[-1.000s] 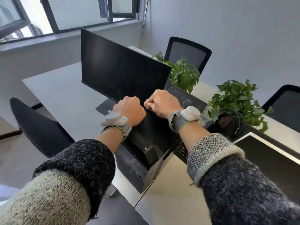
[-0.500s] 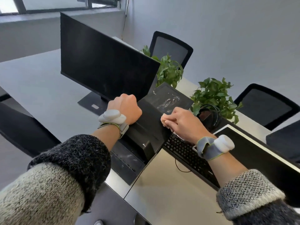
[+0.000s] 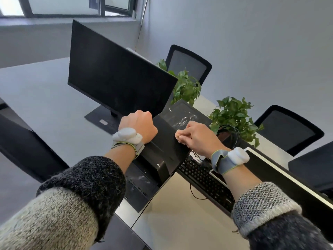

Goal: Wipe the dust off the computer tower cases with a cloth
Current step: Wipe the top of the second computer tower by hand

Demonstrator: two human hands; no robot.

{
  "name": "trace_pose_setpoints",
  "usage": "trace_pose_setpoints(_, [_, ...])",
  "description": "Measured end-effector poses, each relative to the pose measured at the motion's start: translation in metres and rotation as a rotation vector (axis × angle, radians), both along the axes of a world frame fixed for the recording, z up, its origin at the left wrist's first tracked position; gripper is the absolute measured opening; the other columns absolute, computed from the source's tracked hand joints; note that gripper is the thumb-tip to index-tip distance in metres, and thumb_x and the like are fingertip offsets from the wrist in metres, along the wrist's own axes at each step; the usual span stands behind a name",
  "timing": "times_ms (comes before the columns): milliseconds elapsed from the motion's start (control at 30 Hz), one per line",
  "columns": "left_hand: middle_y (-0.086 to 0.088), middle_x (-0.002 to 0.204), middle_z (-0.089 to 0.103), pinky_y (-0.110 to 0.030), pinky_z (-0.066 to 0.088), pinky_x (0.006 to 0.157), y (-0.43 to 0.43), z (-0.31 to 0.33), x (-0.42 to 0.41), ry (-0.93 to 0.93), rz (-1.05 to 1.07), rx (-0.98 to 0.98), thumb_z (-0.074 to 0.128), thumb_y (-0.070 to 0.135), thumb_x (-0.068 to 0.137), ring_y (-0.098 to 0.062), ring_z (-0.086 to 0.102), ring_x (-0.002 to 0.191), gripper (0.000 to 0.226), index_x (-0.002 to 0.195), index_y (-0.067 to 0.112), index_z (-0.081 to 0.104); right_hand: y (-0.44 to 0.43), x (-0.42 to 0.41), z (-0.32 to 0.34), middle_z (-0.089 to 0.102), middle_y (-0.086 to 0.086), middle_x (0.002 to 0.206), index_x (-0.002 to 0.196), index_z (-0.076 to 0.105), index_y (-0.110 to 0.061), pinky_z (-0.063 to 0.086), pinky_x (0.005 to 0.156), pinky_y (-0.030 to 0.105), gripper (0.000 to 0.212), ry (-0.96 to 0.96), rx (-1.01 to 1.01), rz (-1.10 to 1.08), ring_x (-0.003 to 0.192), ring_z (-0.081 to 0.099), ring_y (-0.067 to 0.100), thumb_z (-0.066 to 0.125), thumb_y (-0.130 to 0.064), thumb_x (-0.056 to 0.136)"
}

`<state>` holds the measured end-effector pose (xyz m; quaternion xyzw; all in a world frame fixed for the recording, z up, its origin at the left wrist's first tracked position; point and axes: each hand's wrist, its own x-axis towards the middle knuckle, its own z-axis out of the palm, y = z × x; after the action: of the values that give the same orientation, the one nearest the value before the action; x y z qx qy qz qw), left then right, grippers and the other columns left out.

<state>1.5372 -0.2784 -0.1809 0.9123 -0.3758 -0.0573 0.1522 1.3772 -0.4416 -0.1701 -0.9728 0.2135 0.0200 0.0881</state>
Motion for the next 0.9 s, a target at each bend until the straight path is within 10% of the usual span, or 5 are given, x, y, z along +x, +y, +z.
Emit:
trace_pose_setpoints(567, [-0.002,0.089,0.065,-0.04,0.057,0.071,-0.008,-0.006,-0.003,-0.069,0.085,0.028,0.05,0.029,0.092,-0.027,0.064,0.077,0.02,0.087,0.022,0.068,0.005,0.054,-0.009,0.061,-0.006,0.096,0.075,0.068,-0.033,0.049,0.074,0.036,0.025,-0.112,0.048,0.007,0.09,0.064,0.023,0.058,-0.034,0.098])
trace_pose_setpoints(900, [-0.002,0.086,0.061,-0.038,0.046,0.067,-0.006,-0.007,0.0,-0.032,0.04,0.021,0.051,0.028,0.091,-0.025,0.057,0.071,0.016,0.085,0.02,0.064,-0.007,-0.048,-0.008,0.053,-0.005,0.099,0.105,0.076,-0.039,0.054,0.077,0.039,0.02,-0.089,-0.004,-0.069,0.093,0.06,0.017,0.057,-0.042,0.105])
